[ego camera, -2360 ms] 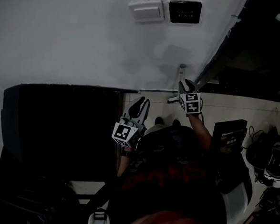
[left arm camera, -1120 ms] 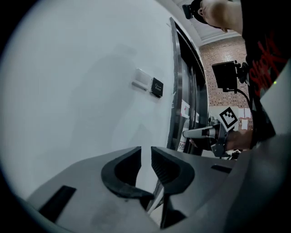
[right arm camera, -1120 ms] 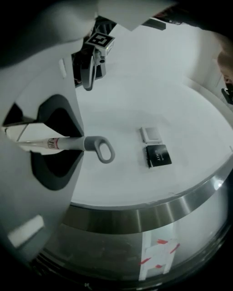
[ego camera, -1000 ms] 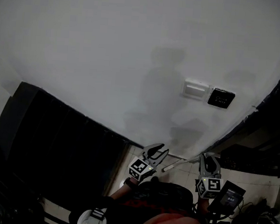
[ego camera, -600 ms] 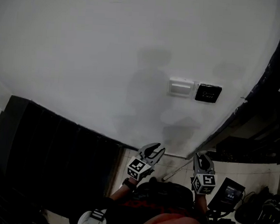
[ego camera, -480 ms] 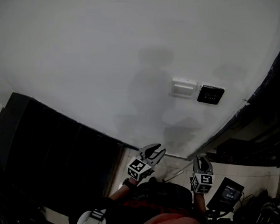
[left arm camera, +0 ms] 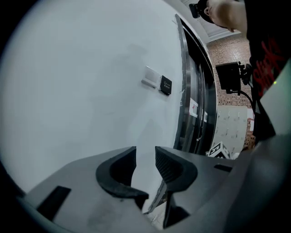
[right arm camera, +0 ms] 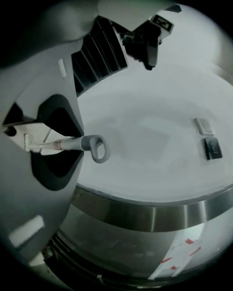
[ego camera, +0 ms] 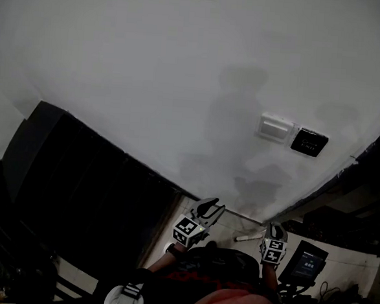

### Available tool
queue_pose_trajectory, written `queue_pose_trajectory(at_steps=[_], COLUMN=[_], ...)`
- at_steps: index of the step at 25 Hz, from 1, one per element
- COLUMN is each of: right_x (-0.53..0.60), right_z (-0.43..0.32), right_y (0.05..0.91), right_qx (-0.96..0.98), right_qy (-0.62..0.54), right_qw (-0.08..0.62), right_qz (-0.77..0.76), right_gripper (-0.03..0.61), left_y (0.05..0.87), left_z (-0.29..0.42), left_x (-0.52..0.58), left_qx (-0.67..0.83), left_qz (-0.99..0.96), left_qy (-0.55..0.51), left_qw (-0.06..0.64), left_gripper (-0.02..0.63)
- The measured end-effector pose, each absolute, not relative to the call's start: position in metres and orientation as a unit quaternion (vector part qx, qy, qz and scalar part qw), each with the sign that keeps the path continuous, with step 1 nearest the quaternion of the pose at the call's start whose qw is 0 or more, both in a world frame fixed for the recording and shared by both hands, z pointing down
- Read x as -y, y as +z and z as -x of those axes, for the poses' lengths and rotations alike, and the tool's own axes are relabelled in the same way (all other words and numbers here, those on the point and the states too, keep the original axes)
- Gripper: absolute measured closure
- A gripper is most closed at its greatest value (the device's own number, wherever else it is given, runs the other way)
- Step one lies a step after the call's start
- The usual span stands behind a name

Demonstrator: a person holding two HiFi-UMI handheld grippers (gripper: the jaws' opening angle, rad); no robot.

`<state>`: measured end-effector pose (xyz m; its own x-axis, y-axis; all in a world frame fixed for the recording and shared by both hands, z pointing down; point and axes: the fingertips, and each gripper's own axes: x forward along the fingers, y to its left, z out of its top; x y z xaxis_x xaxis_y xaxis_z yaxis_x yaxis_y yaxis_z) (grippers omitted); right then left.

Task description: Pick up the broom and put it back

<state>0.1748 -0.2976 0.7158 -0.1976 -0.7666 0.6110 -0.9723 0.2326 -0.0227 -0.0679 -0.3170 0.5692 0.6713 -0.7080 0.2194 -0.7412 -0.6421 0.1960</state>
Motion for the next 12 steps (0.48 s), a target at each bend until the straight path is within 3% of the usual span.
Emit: queue_pose_trajectory(at_steps=[4, 8, 9, 10, 11, 12], right_x=[0.334, 0.372, 0.378, 0.381, 0.381, 0.380], right_z=[-0.177, -0.179, -0.178, -0.177, -0.177, -0.179], right_y=[0.781, 0.795, 0.795, 0.793, 0.790, 0.788], right_qx=[0.729, 0.726, 0.729, 0.732, 0.735, 0.737], right_qy=[0.241, 0.209, 0.213, 0.218, 0.223, 0.225], right_qw=[0.302, 0.324, 0.316, 0.304, 0.294, 0.285], right_qz=[-0.564, -0.569, -0.569, -0.569, -0.569, -0.570], right_gripper=[0.483, 0.474, 0.432, 0.333, 0.282, 0.276], left_y=[0.563, 0.562, 0.562, 0.561, 0.561, 0.560], left_z=[0.074, 0.072, 0.070, 0.067, 0.064, 0.060], left_x=[0.311, 0.301, 0.297, 0.293, 0.288, 0.283], left_qx=[0.415, 0.420, 0.421, 0.422, 0.423, 0.425], left_qz=[-0.898, -0.895, -0.894, -0.893, -0.892, -0.890], left_qy=[0.060, 0.069, 0.073, 0.076, 0.078, 0.080], left_qw=[0.132, 0.135, 0.137, 0.139, 0.141, 0.143], left_gripper=[0.491, 0.492, 0.492, 0.492, 0.491, 0.491])
